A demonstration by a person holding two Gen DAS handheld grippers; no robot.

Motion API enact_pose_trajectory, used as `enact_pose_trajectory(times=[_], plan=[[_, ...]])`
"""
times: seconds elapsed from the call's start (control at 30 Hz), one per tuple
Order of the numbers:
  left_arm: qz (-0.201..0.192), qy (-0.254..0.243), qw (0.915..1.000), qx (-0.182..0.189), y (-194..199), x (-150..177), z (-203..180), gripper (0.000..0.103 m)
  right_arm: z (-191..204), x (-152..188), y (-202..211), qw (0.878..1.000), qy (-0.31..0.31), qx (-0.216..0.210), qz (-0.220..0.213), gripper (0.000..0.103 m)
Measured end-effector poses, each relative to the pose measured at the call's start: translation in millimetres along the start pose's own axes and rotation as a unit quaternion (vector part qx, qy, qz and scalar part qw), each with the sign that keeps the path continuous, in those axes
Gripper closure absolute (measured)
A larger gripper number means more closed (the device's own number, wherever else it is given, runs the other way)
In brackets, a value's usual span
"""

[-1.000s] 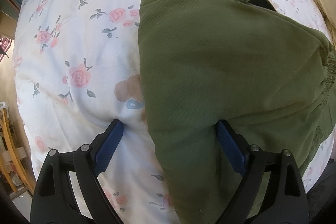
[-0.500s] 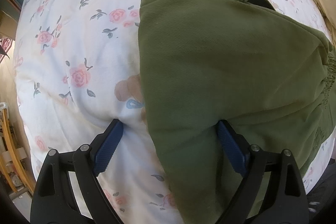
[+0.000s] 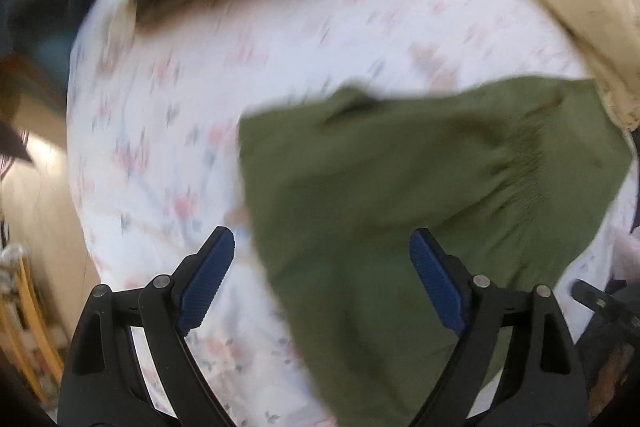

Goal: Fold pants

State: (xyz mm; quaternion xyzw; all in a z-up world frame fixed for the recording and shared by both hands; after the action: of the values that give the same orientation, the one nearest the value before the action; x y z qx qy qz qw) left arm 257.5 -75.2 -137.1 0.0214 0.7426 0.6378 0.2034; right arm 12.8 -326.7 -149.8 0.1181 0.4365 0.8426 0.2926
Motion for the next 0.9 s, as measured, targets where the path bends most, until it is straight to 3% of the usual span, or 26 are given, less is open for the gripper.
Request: enact_pose_trajectory(times=[0.03,0.07,0.17,0.27,0.33,0.4,0.47,0.53,0.6,0.67,0.8,0.9], plan=[[-0.002,-0.003,1.0000,0.006,2,-6,-7,0.016,-5,-2,-4,1.000,-0.011,0.007,0.000,0.061],[0.004,-0.014,0.9998,0.011,0,-13,-18,0.016,-9,-7,-7,1.000,-0.029,0.010,0.001,0.055],[0.014,-0.083,0.9965,0.007,-15,-31,-61,0.016,-20,-15,-21,0.998,-0.065,0.003,0.002,0.055],[0.012,-0.153,0.9880,-0.021,-33,-51,-96,0.016,-23,-20,-42,0.995,-0.095,0.004,0.009,0.055],[0.031,-0.183,0.9823,-0.025,-50,-54,-115,0.016,-24,-20,-44,0.995,-0.100,0.001,0.013,0.057],[0.045,-0.219,0.9721,-0.072,-73,-56,-121,0.015,-21,-19,-54,0.995,-0.097,-0.004,0.028,0.060],[0.049,-0.213,0.9723,-0.084,-88,-63,-120,0.015,-14,-20,-64,0.996,-0.081,0.003,0.030,0.083],[0.060,-0.171,0.9805,-0.077,-99,-71,-107,0.015,-9,-22,-70,0.998,-0.060,0.017,0.027,0.093],[0.071,-0.141,0.9860,-0.055,-105,-77,-99,0.015,-5,-23,-66,0.999,-0.040,0.020,0.016,0.094],[0.077,-0.141,0.9860,-0.045,-110,-78,-99,0.015,-11,-23,-47,0.999,-0.026,0.036,-0.011,0.095],[0.072,-0.166,0.9818,-0.059,-118,-78,-105,0.014,-27,-19,-57,0.998,-0.044,0.050,0.011,0.094],[0.072,-0.155,0.9837,-0.057,-116,-80,-104,0.014,-27,-19,-64,0.997,-0.038,0.068,0.017,0.088]])
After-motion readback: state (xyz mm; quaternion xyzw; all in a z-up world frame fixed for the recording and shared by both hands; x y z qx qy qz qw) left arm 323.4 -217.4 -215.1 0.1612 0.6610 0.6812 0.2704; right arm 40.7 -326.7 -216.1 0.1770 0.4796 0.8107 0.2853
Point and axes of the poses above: each gripper's, at about its wrist camera, not at the fingertips, and y roughly against the way its jaws point, z to its left, x to its underside, the point moved 7 cm from there along -y, roughly the way its jaws point, and after that the axes turned 2 degrees about x, right-handed, at the moved point
